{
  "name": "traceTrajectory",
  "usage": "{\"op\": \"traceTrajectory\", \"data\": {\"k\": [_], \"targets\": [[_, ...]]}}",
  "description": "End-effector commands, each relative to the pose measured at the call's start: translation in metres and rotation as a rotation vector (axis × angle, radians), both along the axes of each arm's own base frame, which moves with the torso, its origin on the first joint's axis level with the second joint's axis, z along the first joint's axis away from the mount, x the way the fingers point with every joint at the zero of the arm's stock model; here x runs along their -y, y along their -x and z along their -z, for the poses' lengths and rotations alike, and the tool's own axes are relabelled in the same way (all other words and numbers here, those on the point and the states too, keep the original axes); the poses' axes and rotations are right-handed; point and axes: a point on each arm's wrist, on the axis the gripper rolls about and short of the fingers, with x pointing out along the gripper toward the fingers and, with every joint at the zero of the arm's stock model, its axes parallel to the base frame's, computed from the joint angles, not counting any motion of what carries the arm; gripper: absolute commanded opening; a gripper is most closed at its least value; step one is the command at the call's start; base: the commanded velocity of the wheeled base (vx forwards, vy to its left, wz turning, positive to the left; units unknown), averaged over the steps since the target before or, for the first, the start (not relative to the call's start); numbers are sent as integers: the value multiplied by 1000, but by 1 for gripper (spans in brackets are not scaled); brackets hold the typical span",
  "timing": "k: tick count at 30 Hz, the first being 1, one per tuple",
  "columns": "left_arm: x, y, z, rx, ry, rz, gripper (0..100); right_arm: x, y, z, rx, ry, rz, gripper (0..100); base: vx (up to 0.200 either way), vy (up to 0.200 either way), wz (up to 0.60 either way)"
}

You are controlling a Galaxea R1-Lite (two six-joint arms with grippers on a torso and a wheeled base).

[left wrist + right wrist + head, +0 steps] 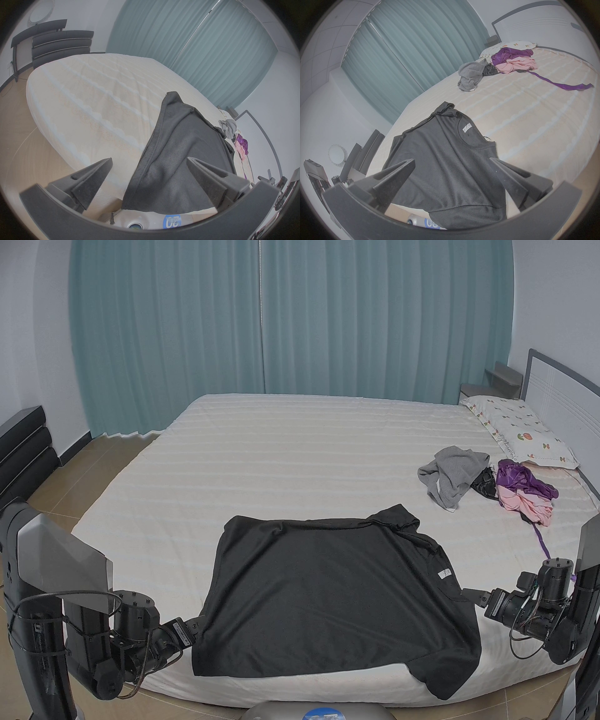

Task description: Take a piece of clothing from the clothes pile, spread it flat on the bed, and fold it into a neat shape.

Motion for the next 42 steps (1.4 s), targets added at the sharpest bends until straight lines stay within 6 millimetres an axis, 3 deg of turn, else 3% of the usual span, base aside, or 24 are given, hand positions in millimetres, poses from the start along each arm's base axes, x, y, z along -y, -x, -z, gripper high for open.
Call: {"op": "traceTrajectory", "data": {"k": [1,5,17,29,42], "targets": [[0,0,0,-1,-1,1,100,0,4,0,-5,0,-1,100,-200,0,0],[0,0,0,0,-3,1,100,0,4,0,-5,1,0,100,-200,0,0],[1,-1,-1,7,-1,6,100,0,4,0,-5,1,-2,100,0,0,0],[4,-2,-1,15,0,12,100,-1,4,0,-5,0,-3,100,0,-200,0],[-1,-4,-5,49,13,-9,100,-1,4,0,-7,-1,-4,100,15,0,0]]}}
